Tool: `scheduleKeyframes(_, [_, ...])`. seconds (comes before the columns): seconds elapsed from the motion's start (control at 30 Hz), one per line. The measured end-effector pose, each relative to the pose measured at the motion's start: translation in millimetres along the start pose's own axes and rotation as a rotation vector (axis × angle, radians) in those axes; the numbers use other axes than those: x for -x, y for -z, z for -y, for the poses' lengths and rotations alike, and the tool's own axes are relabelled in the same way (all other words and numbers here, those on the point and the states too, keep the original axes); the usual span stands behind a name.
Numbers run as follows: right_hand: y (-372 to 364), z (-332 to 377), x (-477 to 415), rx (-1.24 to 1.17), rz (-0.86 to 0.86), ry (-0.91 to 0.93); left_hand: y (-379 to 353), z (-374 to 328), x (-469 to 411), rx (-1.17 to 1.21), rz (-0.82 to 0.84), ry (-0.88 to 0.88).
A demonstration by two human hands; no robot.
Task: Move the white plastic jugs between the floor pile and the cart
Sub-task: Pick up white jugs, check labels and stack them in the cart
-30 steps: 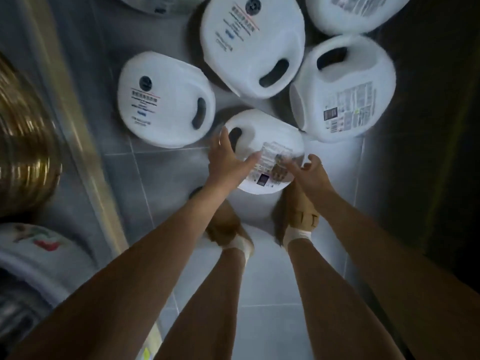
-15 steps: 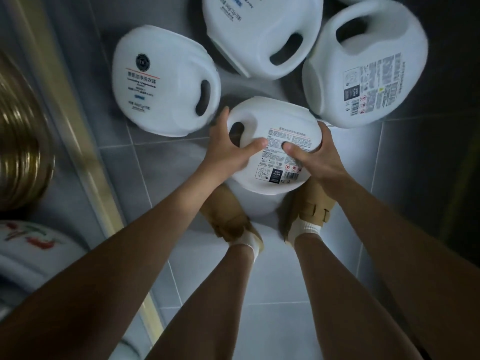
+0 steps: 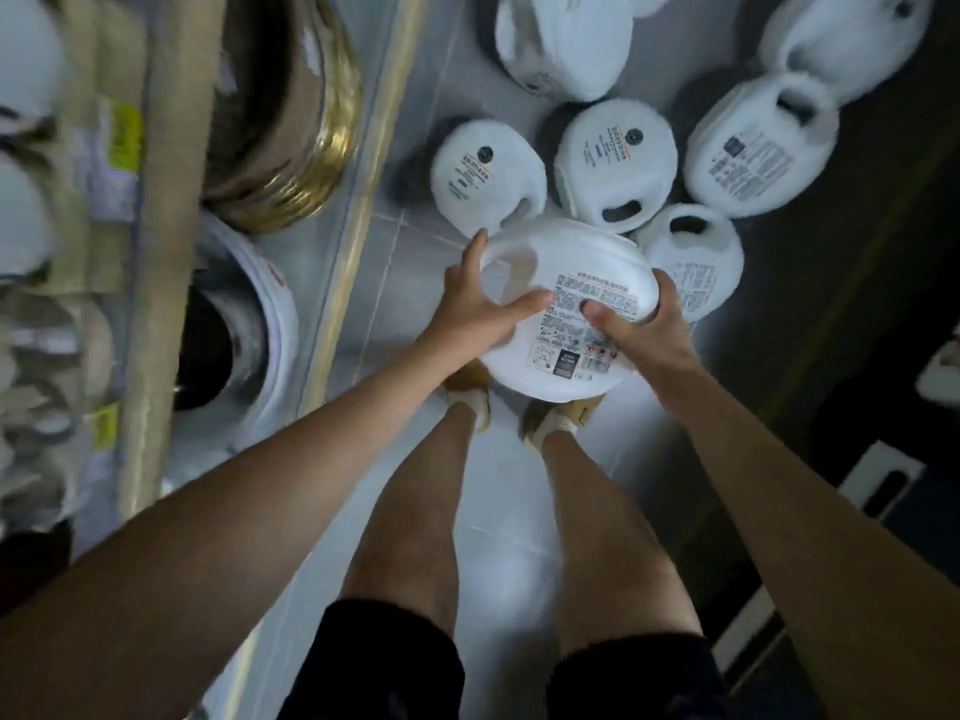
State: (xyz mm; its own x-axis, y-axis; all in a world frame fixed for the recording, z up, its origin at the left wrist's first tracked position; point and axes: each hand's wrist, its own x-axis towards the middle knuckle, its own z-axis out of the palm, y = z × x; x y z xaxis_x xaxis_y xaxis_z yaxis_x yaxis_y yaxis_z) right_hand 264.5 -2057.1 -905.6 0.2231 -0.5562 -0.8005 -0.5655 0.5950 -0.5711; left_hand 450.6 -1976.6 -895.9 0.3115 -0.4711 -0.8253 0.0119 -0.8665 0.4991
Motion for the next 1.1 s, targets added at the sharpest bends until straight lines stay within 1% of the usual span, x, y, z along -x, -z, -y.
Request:
scheduleKeyframes(0.13, [5.3,63.2,44.8,0.149,0.137,0.092,23.8,-18.8,76.6,0.148,-0.159,-0.007])
scheduleKeyframes(0.3, [-6.2,121.0,94.4,0.379,0.297,0.246,41.6,-23.5,168.6,0.366,-0.38,-0.021])
scheduleKeyframes(0.43, [-25.7,143.3,146.2,0.538,0.419,0.355,44.1,-4.2,233.3,0.545,-0.517,0.004])
scheduleKeyframes(0.5, [-38.9,148.7,179.0,0.647,0.468,0.419,42.9,9.9,270.3,0.632,-0.552,0.026])
scheduleKeyframes(0.57, [-52.4,151.3,212.6,0.726,0.554,0.439,39.2,25.1,312.0,0.725,-0.59,0.029])
scheduleKeyframes(0.67, [-76.8,145.5,265.1,0.818,0.686,0.469,28.1,57.2,371.4,0.817,-0.718,0.085])
scheduleKeyframes(0.77, [-110.3,129.2,320.1,0.925,0.792,0.549,16.6,99.1,424.0,0.922,-0.884,0.111])
scheduleKeyframes(0.83, [-135.2,114.6,358.8,0.946,0.88,0.591,9.8,127.8,461.5,0.964,-1.005,0.123])
scheduleKeyframes(0.97, [-181.2,73.4,440.3,1.021,1.042,0.635,-6.7,181.9,547.0,1.051,-1.159,0.134])
scheduleKeyframes(1.1, [-211.8,31.5,535.1,1.05,1.161,0.757,-29.4,233.2,633.8,1.23,-1.337,0.127])
